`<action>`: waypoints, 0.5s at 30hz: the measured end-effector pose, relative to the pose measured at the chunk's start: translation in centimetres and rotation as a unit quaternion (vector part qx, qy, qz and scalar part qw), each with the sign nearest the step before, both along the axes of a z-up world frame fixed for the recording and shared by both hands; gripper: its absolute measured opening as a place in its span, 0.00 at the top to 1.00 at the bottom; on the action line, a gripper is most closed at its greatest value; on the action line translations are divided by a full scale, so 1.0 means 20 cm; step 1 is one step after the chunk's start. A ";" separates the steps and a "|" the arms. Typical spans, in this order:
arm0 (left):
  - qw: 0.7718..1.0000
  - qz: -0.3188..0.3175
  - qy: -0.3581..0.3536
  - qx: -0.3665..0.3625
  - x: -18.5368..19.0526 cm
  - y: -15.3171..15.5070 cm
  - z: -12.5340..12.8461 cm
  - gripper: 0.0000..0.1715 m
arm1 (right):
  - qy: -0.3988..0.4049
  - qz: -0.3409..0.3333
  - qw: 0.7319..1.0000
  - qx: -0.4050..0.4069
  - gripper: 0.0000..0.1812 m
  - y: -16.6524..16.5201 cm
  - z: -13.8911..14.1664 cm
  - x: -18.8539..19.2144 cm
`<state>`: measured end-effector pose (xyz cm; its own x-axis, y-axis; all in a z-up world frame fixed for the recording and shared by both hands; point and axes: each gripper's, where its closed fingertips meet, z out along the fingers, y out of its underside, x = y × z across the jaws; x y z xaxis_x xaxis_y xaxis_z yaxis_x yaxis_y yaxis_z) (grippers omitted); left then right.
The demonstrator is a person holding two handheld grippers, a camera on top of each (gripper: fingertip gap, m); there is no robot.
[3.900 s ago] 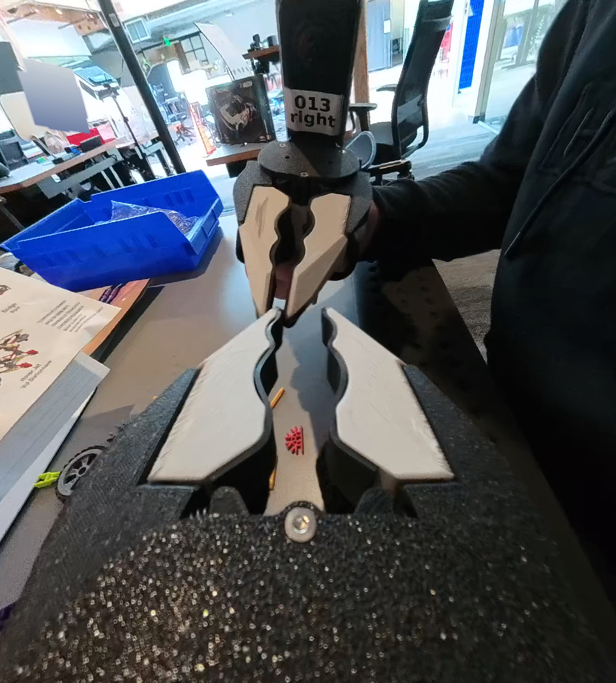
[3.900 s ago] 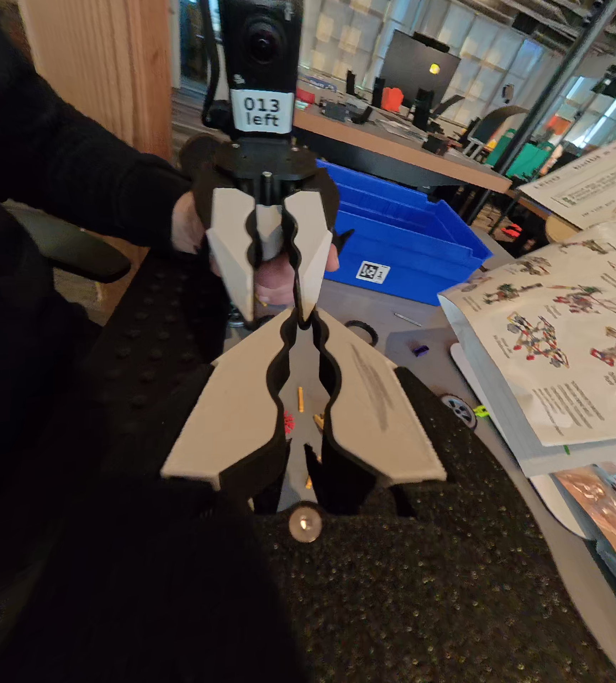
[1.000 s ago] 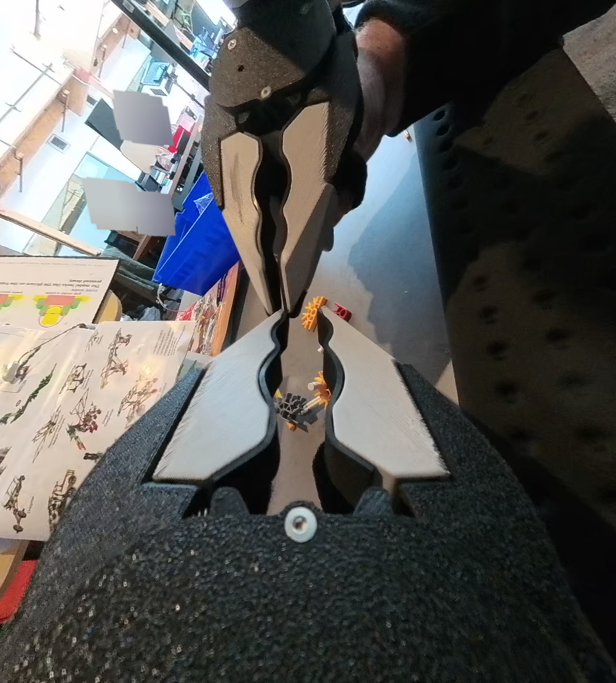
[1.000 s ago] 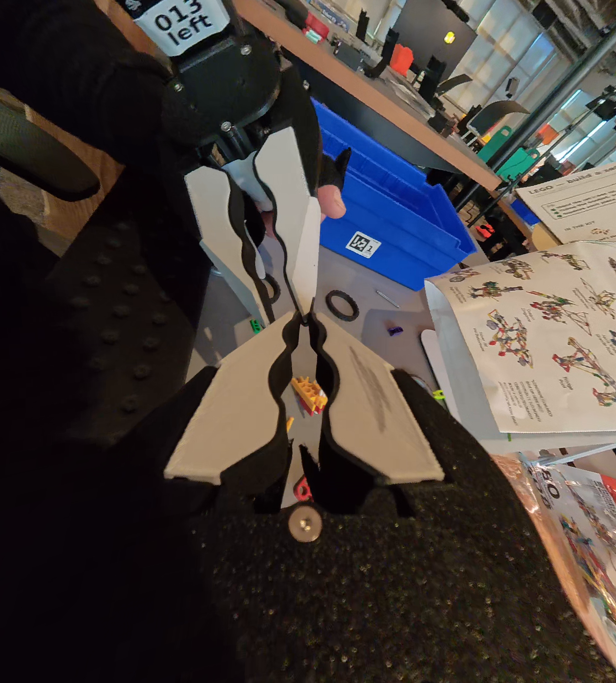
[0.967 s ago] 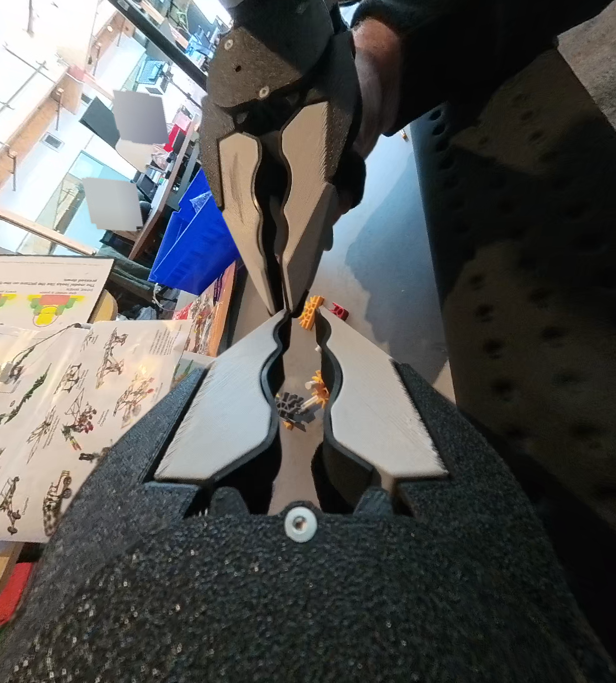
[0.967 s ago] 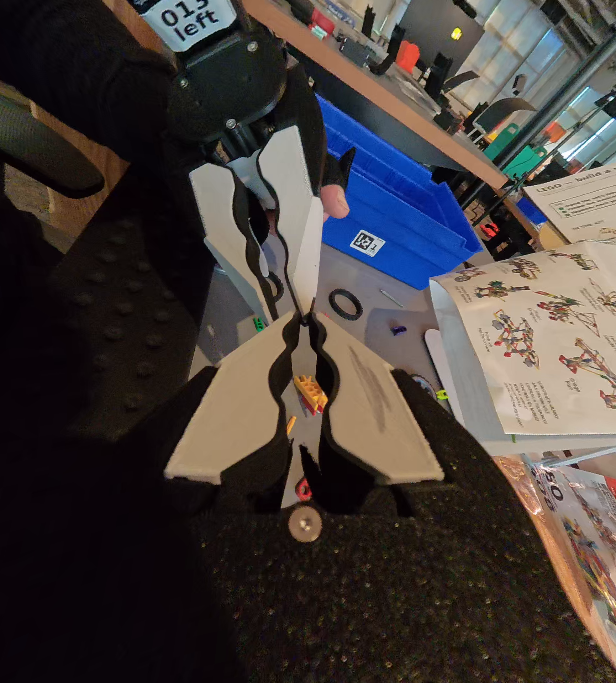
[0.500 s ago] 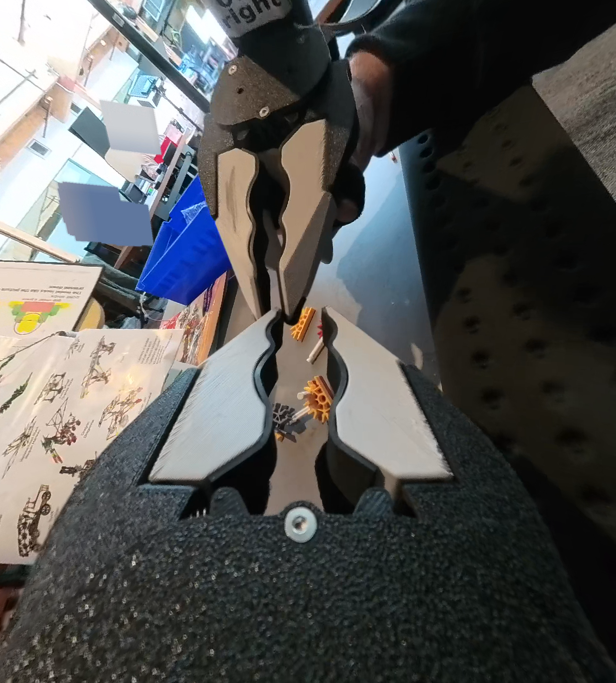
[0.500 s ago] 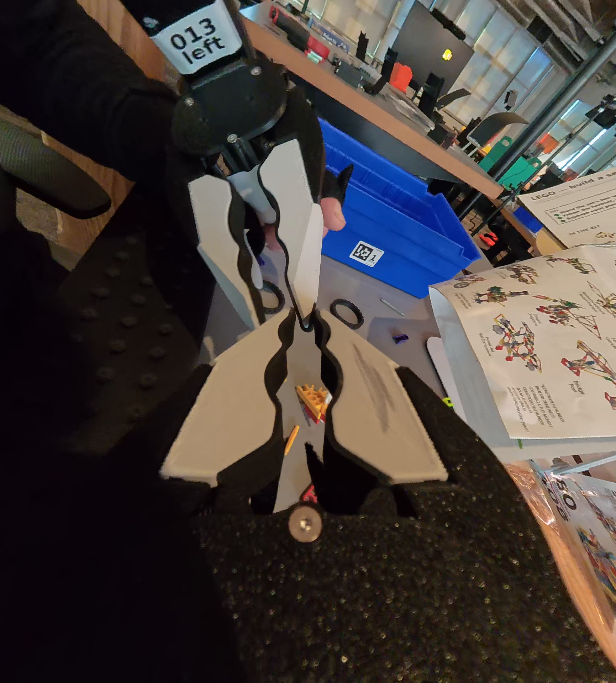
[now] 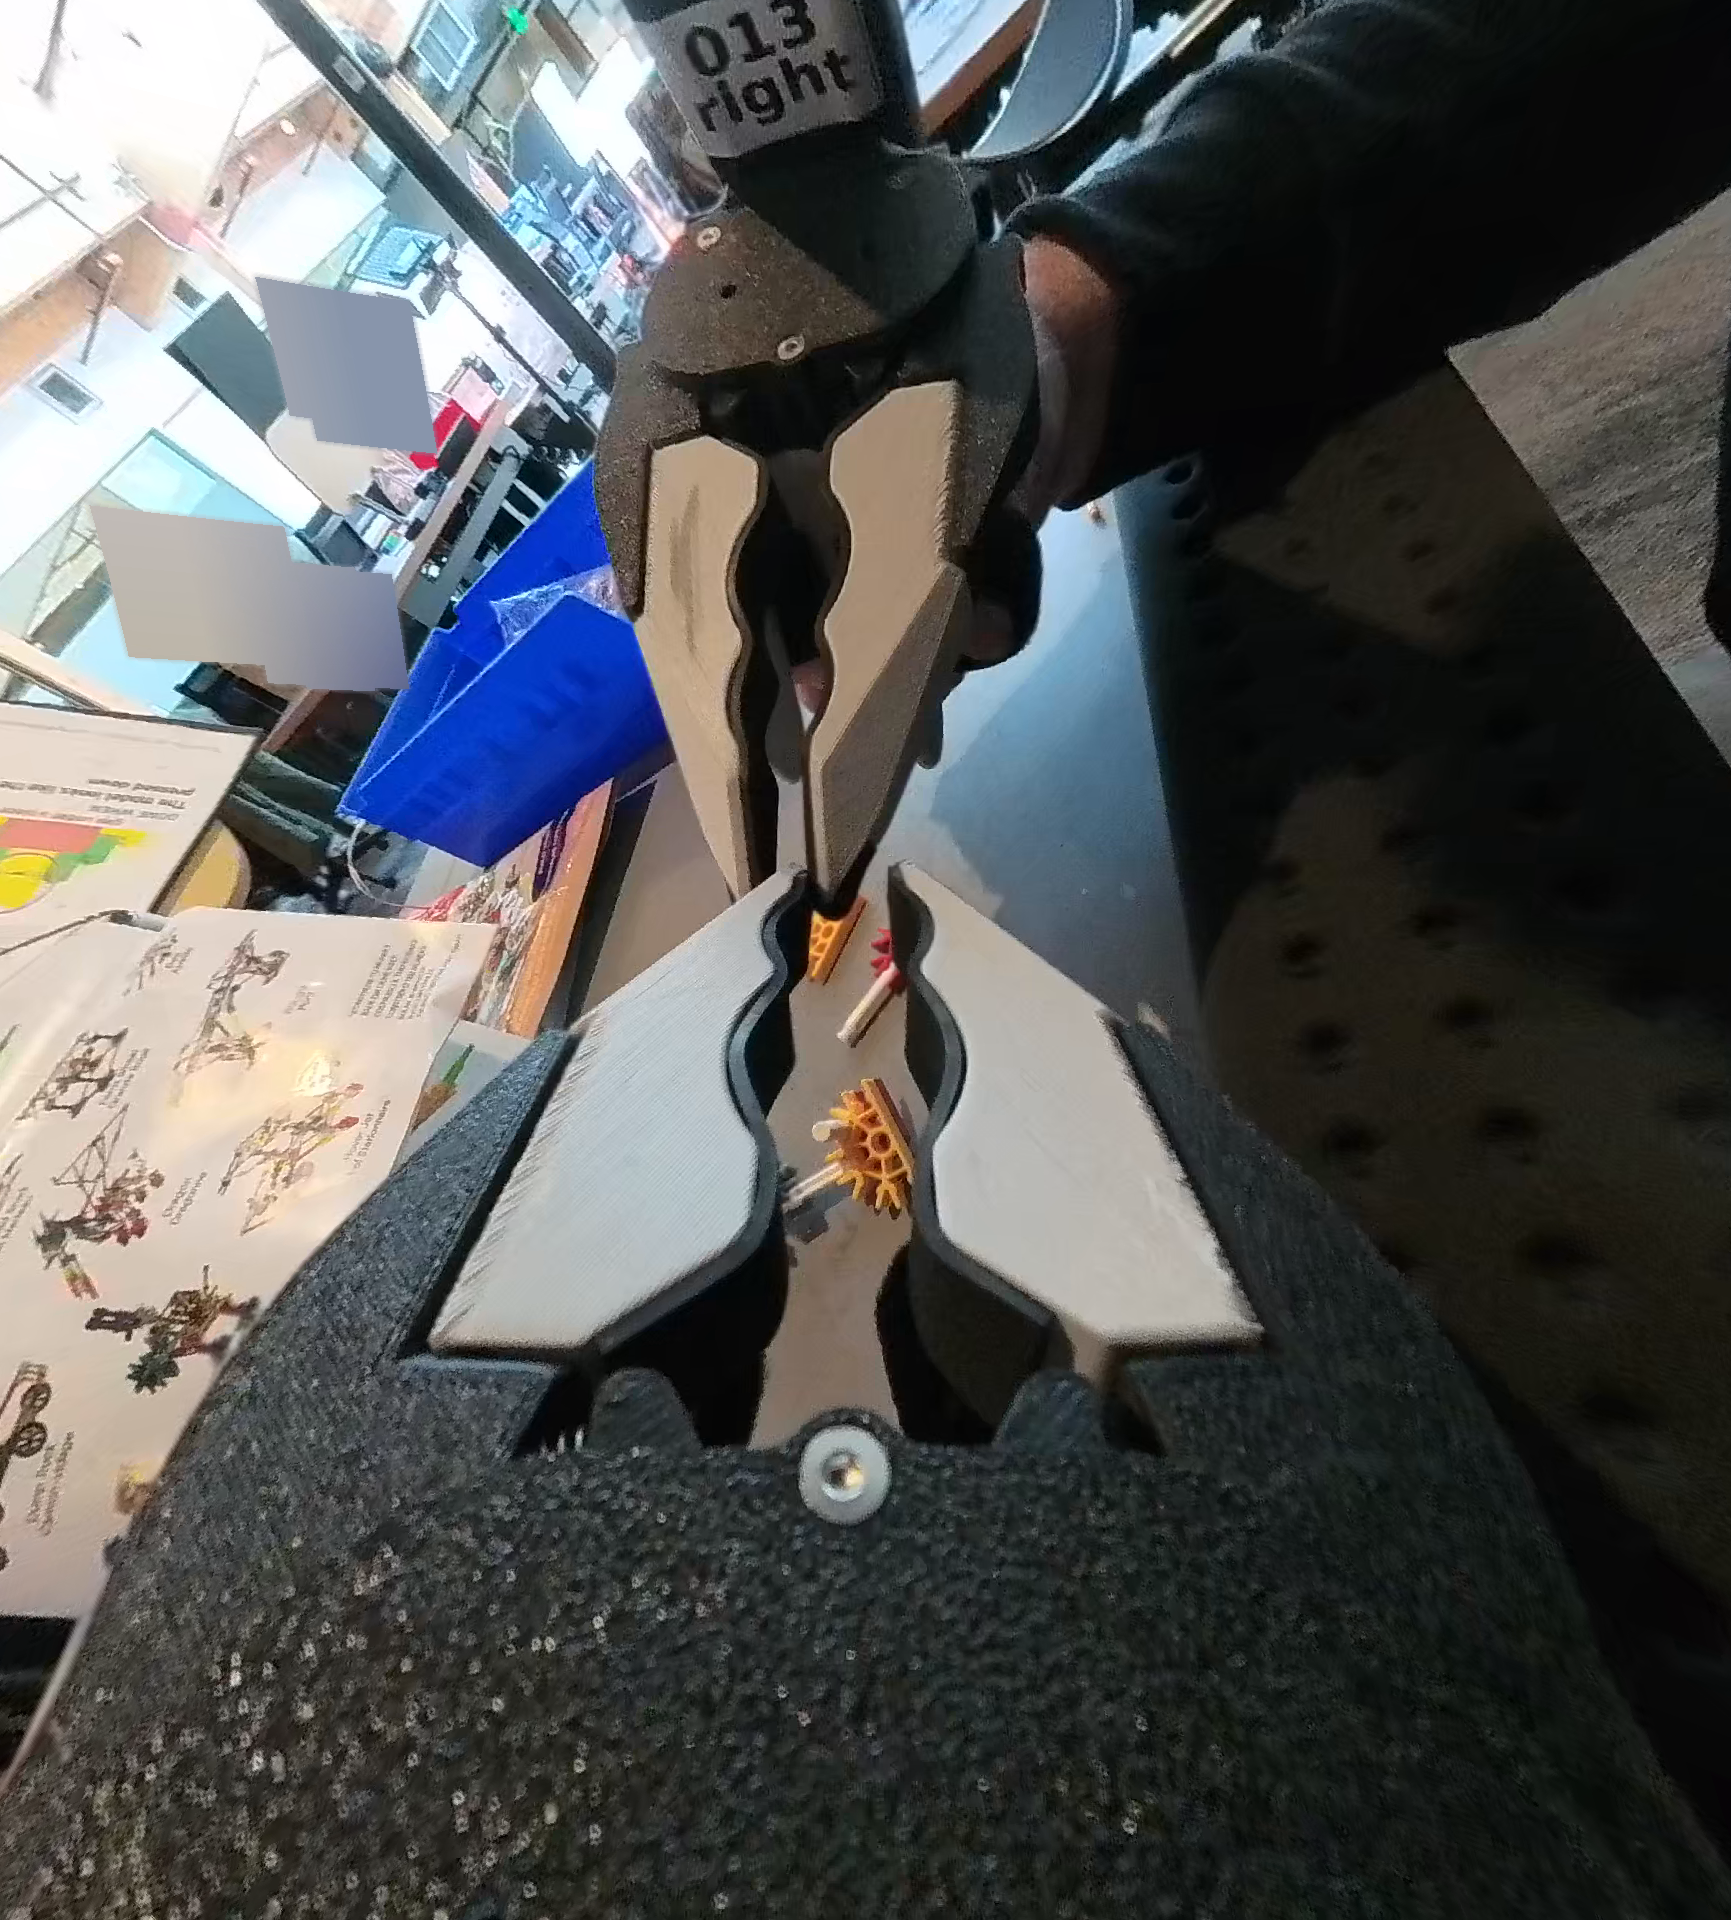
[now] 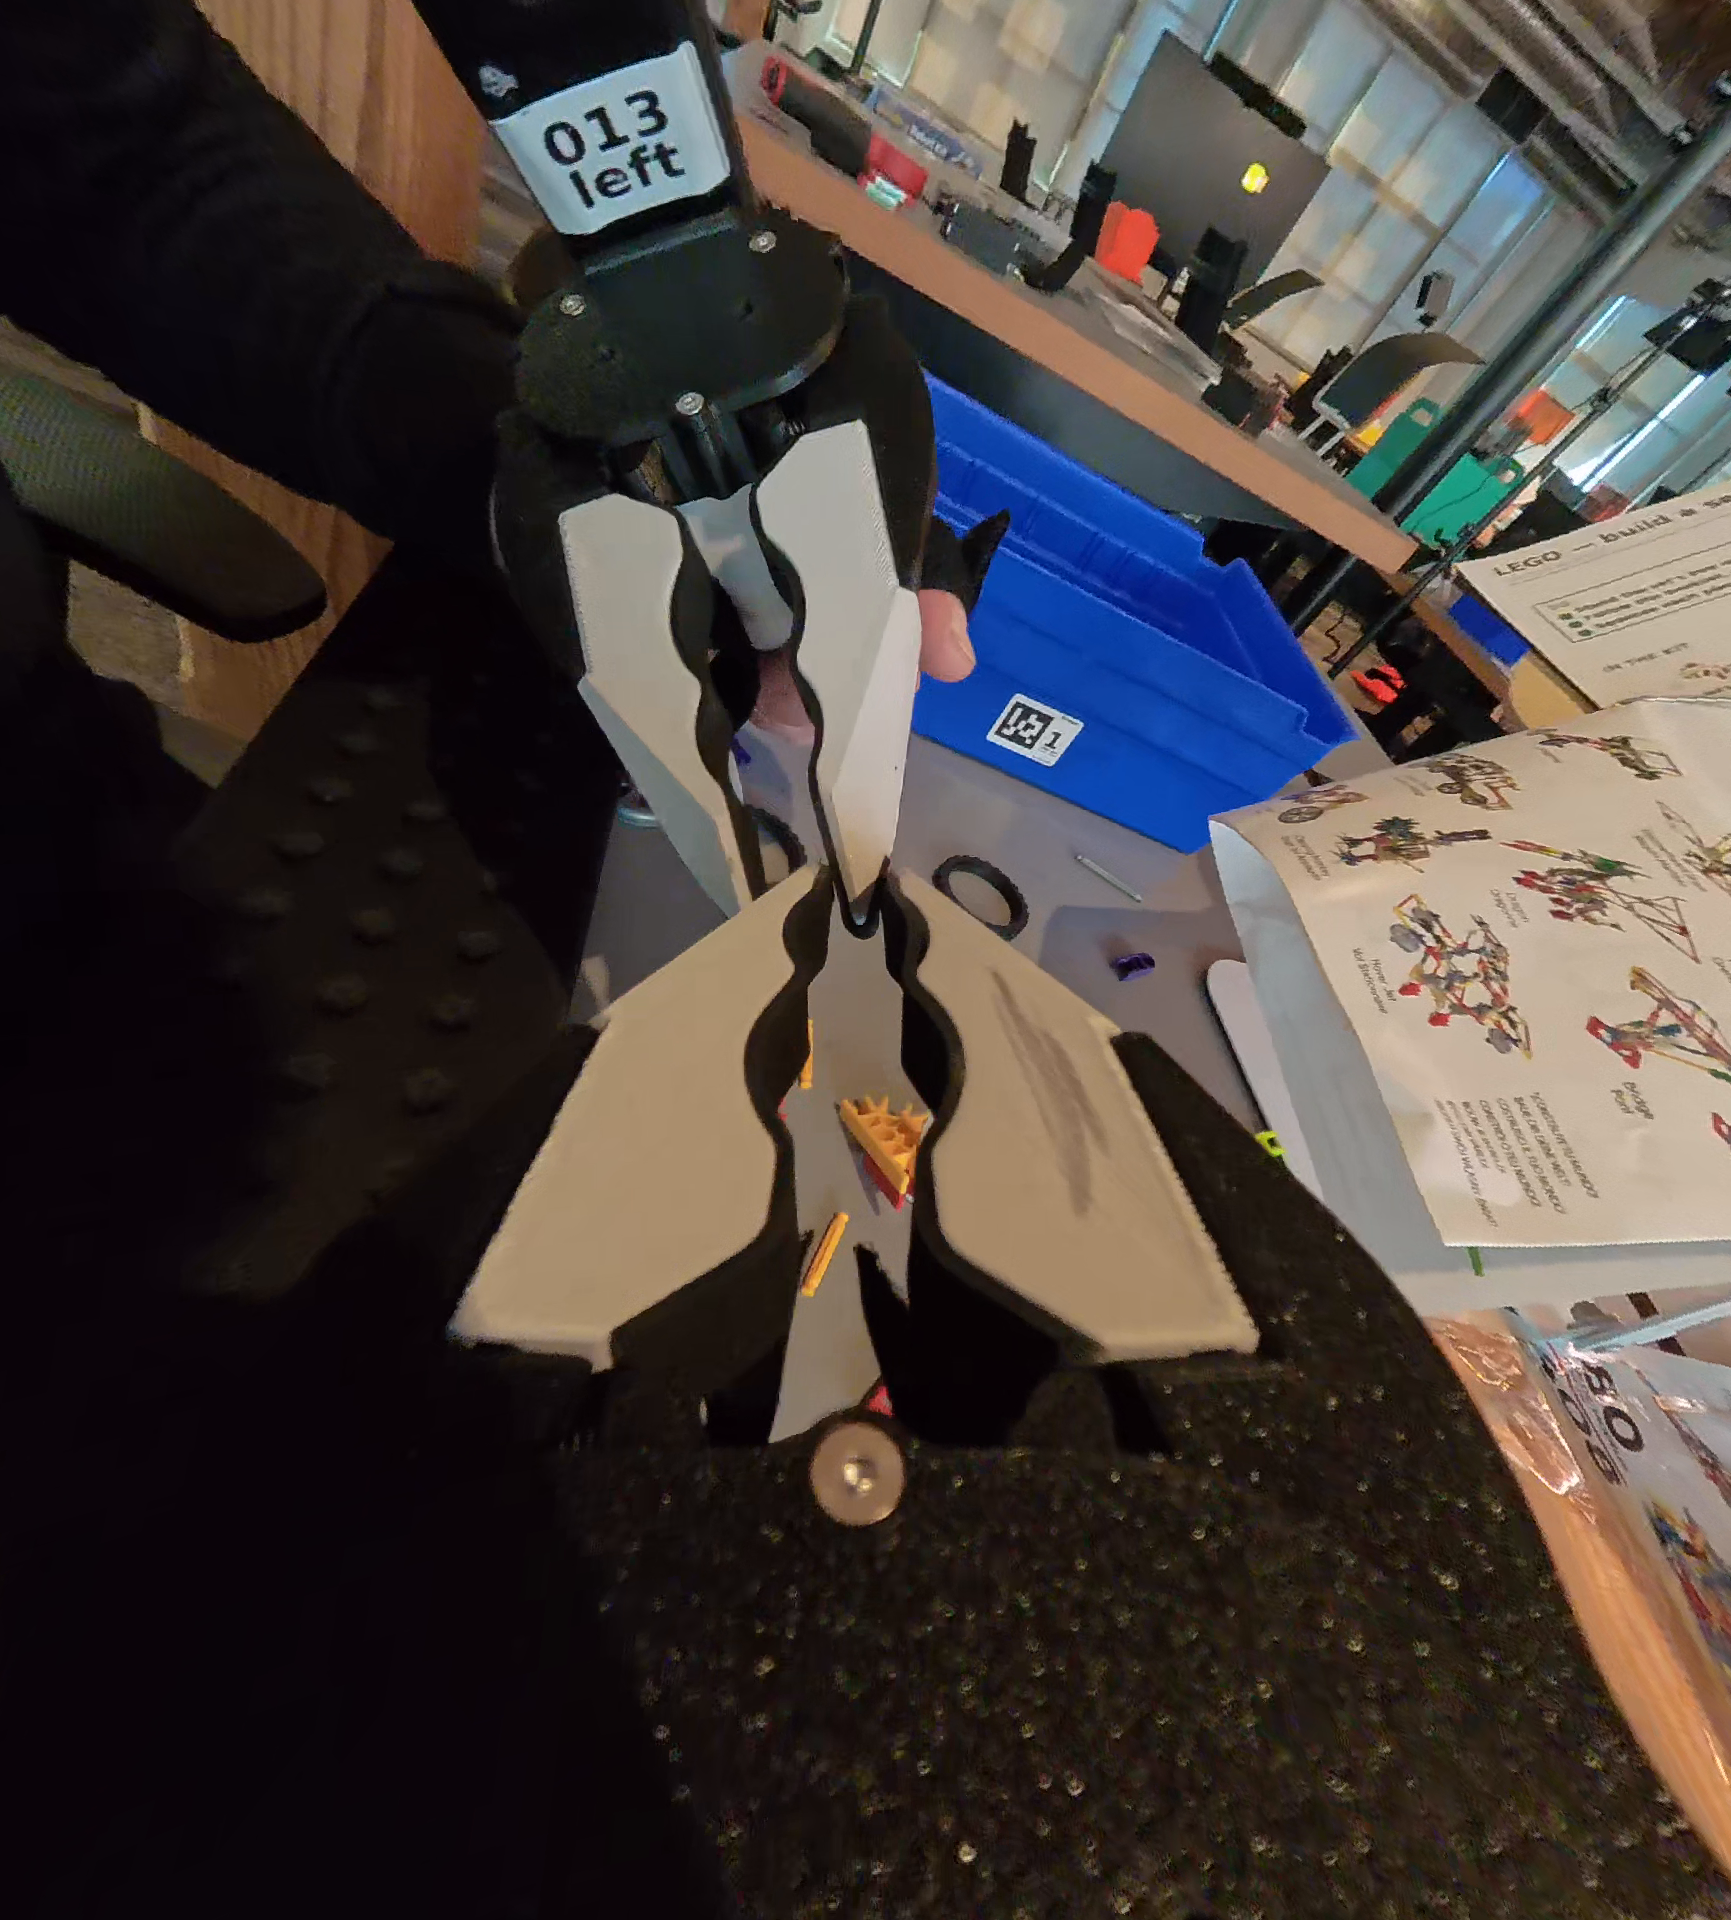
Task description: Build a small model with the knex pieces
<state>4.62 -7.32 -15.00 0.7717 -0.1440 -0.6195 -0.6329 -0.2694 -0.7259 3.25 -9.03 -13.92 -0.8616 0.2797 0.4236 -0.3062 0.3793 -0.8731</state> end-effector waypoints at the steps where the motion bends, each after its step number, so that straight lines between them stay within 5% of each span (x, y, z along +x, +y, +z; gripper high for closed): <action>1: 1.000 -0.002 -0.007 0.000 0.00 0.00 0.00 0.94 | 0.000 0.001 1.000 0.001 0.95 0.00 0.00 0.00; 15: 0.999 -0.021 -0.050 0.005 0.02 0.01 0.00 0.95 | -0.021 0.022 1.000 -0.006 0.97 0.00 -0.01 0.02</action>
